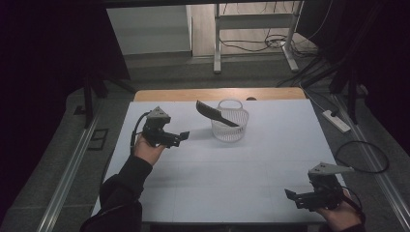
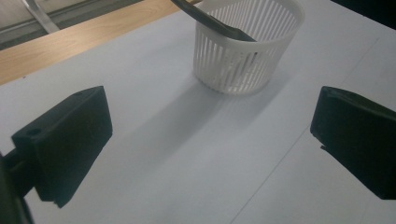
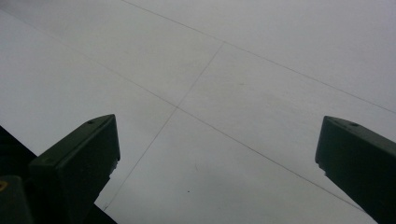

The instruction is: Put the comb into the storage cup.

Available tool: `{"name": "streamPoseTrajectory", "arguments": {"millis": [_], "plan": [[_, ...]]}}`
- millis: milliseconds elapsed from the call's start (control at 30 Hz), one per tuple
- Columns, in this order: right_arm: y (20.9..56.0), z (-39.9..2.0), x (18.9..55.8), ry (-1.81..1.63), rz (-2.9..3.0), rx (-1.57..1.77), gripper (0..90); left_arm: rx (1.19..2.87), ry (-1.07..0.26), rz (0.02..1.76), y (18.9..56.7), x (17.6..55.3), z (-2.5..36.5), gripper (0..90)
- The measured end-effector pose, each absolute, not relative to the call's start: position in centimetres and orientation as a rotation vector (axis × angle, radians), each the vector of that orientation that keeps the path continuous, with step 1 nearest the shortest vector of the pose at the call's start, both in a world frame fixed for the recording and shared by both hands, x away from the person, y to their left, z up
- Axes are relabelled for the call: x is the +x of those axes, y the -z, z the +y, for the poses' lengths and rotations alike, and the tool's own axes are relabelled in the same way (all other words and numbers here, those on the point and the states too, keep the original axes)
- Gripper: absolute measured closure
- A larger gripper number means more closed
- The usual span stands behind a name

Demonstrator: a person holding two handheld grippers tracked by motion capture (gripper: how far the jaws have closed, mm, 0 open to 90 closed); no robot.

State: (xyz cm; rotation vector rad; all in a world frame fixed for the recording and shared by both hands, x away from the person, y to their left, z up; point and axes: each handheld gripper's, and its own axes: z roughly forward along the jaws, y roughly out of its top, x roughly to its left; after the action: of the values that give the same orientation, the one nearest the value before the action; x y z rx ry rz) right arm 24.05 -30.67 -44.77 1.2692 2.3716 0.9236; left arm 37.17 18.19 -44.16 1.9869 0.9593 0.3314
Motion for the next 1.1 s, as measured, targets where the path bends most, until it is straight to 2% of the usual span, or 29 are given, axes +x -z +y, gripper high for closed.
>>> {"name": "streamPoseTrajectory", "arguments": {"millis": [1100], "plan": [[44.6, -30.7, 23.9, -0.94, 2.359, 1.256, 0.2, 1.984, -0.317, 0.973, 44.3, 33.1, 19.8, 0.0]]}}
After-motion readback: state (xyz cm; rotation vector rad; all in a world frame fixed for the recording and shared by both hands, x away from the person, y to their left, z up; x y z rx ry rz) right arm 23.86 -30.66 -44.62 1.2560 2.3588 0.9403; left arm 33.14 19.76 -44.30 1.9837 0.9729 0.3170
